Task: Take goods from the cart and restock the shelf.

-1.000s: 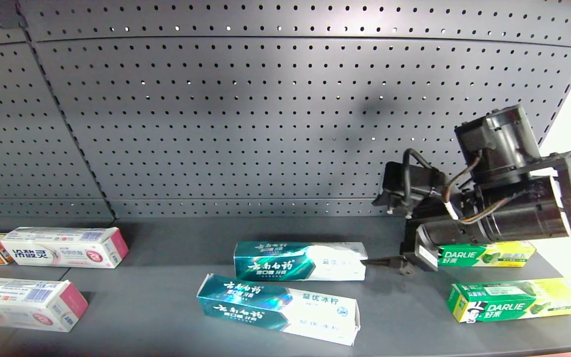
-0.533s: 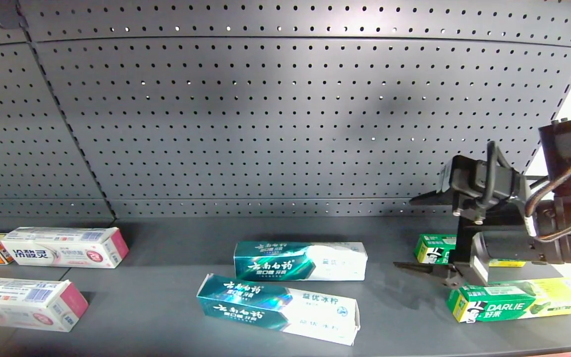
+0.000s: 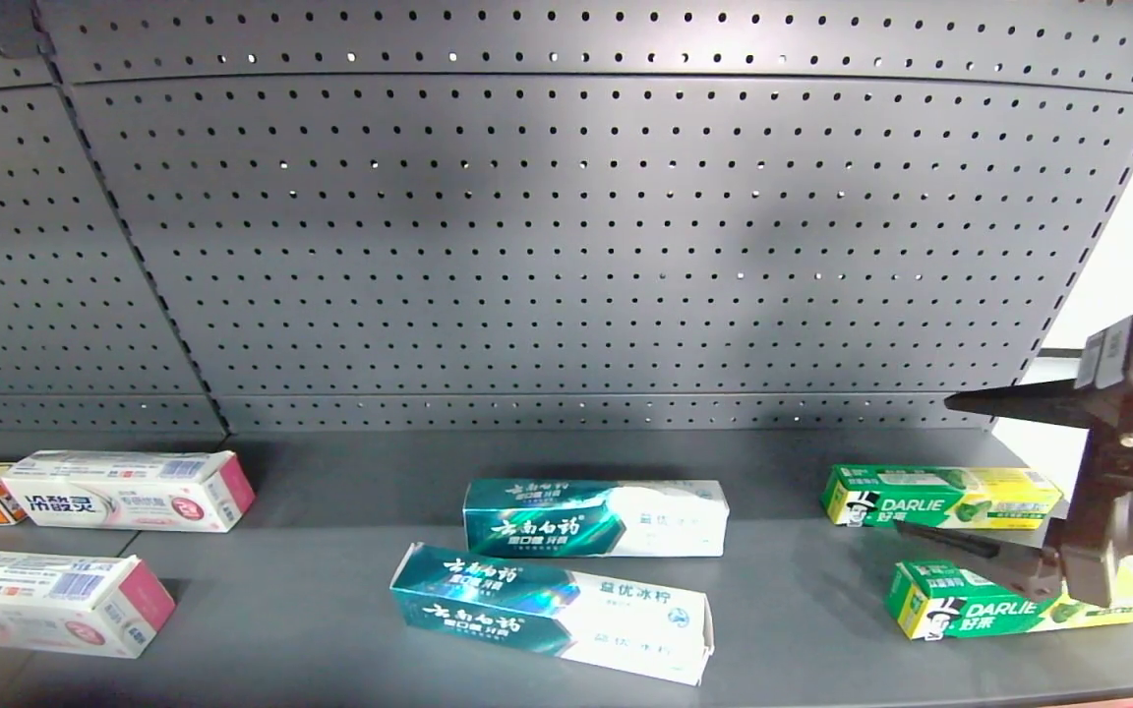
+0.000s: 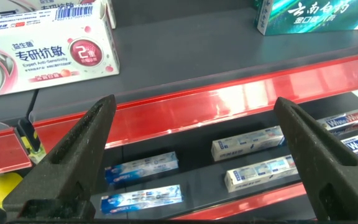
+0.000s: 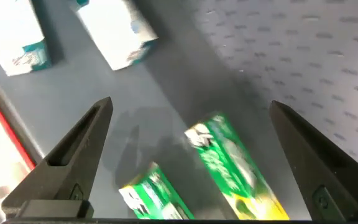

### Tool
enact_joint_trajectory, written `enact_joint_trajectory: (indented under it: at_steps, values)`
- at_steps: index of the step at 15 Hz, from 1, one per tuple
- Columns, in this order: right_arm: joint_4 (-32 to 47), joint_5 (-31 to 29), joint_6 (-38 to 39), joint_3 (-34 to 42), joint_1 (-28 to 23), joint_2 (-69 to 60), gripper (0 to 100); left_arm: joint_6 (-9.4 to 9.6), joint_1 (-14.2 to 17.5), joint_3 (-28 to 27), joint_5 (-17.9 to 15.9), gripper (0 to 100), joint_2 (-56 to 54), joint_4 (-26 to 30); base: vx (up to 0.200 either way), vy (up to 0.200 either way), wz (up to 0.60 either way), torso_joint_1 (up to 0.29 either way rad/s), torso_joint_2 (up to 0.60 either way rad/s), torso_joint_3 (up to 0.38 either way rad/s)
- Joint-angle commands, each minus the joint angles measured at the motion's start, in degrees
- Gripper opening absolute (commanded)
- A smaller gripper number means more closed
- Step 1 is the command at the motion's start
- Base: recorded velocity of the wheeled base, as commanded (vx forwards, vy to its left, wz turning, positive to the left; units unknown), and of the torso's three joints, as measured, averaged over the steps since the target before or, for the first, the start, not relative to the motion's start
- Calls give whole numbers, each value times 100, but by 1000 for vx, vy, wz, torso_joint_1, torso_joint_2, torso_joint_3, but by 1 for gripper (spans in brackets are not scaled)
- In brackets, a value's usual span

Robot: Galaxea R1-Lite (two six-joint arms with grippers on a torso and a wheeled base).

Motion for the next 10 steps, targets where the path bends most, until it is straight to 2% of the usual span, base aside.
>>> enact_joint_trajectory:
  at_steps: [1,3,5,7,9,10]
  values:
    - [0,-6,34,80,-207,-467,100,-3,-2,-2,0,100,9,6,0,0,0,0,0,0]
    - [9,-50,149,247,-259,-669,100,6,-46,-20,9,100,71,24,0,0,0,0,0,0]
    - [0,-357,210,485,-295,-951,100,367,50,-767,44,100,484,155,0,0,0,0,0,0]
    - [9,-384,236,678,-303,-1109,100,876,15,-1997,-9,100,1644,358,0,0,0,0,0,0]
    - [-9,-375,307,643,-418,-1082,100,1465,24,-2577,26,100,2541,305,0,0,0,0,0,0]
    - [-9,-375,421,625,-418,-1082,100,1544,15,-2744,-18,100,2831,314,0,0,0,0,0,0]
